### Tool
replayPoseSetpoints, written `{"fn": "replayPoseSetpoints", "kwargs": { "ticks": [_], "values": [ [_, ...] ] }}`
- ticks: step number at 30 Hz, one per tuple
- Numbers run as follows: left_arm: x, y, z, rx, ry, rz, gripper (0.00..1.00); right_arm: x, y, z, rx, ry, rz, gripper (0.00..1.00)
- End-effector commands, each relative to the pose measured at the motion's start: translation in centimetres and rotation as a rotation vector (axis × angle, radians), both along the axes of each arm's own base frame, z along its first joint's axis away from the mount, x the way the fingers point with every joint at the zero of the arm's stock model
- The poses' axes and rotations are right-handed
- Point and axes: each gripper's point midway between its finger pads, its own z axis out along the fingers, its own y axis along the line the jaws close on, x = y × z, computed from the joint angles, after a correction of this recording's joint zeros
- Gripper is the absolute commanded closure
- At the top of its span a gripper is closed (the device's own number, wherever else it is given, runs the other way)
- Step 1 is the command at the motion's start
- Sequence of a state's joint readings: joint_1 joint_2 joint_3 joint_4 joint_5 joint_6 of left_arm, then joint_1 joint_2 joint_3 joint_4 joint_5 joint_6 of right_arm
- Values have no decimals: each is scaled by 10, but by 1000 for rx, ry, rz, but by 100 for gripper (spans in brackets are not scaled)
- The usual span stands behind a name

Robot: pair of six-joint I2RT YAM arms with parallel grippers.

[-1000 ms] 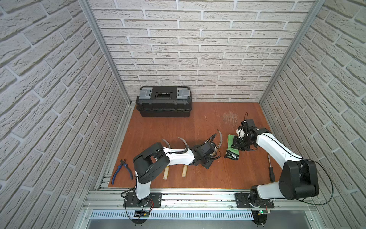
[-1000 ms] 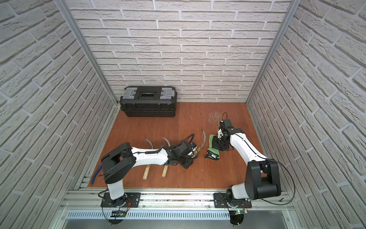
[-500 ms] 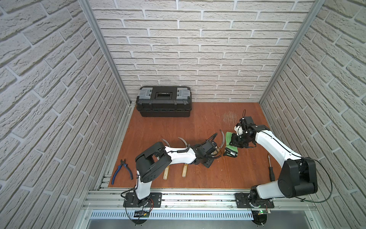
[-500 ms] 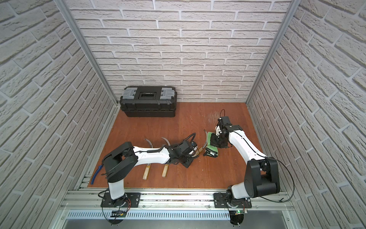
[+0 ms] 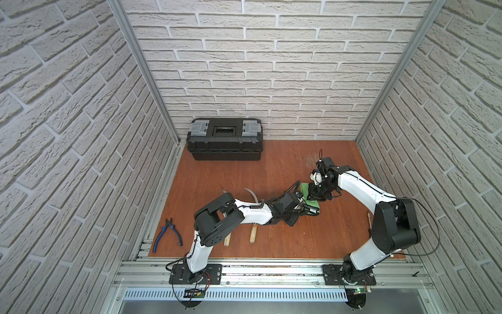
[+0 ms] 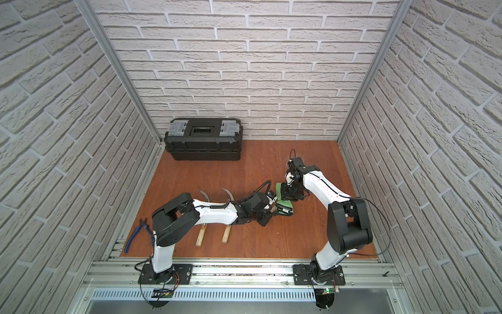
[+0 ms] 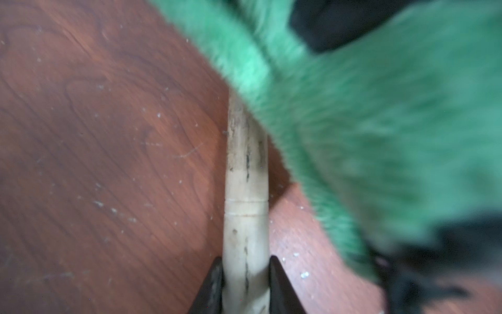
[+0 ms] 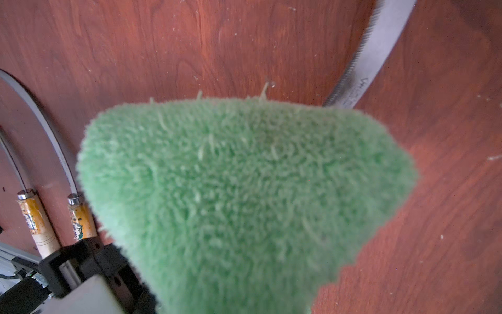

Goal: Wipe small sickles with rags
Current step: Wipe the small sickle at the center of the board.

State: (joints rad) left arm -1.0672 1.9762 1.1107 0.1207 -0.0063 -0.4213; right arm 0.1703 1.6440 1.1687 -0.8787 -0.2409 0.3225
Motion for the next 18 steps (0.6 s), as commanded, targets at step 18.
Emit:
{"fn": "replayPoseSetpoints", "kwargs": {
  "ticks": [18],
  "values": [
    [4,2,-12,-32,-90,46,100,22,0,-48,-65,132,78,93]
  ]
}}
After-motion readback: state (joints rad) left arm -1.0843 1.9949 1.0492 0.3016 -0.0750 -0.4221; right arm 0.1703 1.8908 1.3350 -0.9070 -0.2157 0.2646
